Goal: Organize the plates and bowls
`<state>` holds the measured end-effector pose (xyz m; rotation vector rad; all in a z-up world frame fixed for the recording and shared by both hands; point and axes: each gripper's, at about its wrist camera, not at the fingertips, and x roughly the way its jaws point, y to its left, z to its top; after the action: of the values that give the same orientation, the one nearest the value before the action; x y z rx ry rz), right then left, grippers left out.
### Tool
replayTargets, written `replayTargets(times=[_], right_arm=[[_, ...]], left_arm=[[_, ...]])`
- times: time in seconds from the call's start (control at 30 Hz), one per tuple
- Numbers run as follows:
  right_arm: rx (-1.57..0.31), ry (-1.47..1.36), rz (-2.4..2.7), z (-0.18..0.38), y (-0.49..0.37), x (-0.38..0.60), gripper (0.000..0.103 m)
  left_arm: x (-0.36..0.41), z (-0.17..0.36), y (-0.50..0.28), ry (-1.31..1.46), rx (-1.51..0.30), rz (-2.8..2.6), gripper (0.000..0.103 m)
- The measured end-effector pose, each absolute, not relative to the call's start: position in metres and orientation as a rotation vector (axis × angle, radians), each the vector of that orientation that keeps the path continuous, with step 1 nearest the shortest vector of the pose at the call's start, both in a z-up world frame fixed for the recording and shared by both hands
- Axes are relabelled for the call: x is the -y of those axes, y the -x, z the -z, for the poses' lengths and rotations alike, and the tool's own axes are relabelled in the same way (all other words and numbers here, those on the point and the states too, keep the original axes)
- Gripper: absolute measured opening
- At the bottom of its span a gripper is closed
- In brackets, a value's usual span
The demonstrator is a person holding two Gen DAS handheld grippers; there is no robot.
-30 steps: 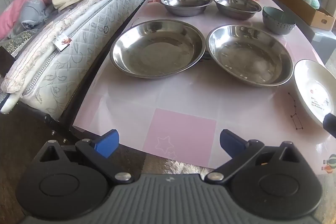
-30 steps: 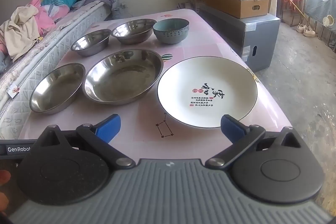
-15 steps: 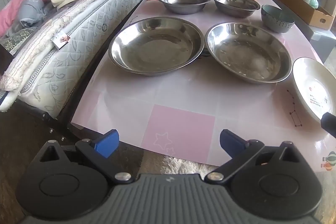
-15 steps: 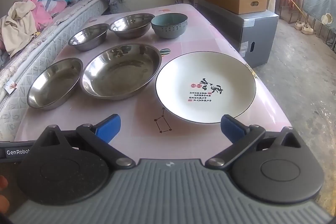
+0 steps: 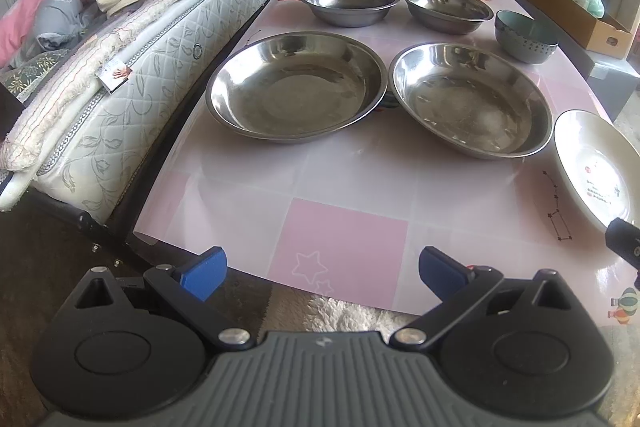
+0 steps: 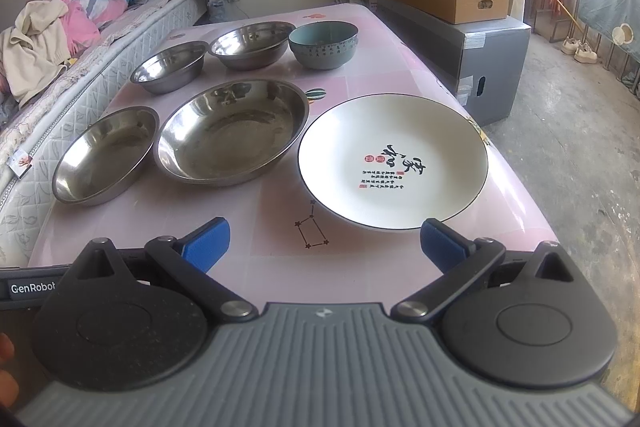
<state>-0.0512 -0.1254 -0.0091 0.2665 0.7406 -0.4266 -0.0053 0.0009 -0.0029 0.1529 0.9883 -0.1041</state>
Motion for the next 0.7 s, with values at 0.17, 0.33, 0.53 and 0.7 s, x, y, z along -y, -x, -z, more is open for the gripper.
replayTargets(times=[0.17, 0.33, 0.53, 0.7], right_arm=[[-0.748, -0.268, 0.424, 0.0097, 0.0506, 0.1251, 0.102], [-0.755, -0.272, 0.421, 0.0107, 0.0502, 0.1248, 0.102], [-0.760, -0.275, 0.419, 0.0116, 0.0492, 0.1252, 0.102], [-0.762, -0.275, 0.419, 0.0123, 0.0488, 0.1253, 0.102]], left_arm=[[-0.0008, 0.0031, 0.0054, -0.154, -0.989, 0.104, 0.103], [-0.0004, 0.0038, 0.0066, -0.153, -0.990, 0.105, 0.103], [-0.0008, 0.0041, 0.0066, -0.151, -0.992, 0.106, 0.103], [-0.0021, 0.0054, 0.0061, -0.150, -0.997, 0.106, 0.103]])
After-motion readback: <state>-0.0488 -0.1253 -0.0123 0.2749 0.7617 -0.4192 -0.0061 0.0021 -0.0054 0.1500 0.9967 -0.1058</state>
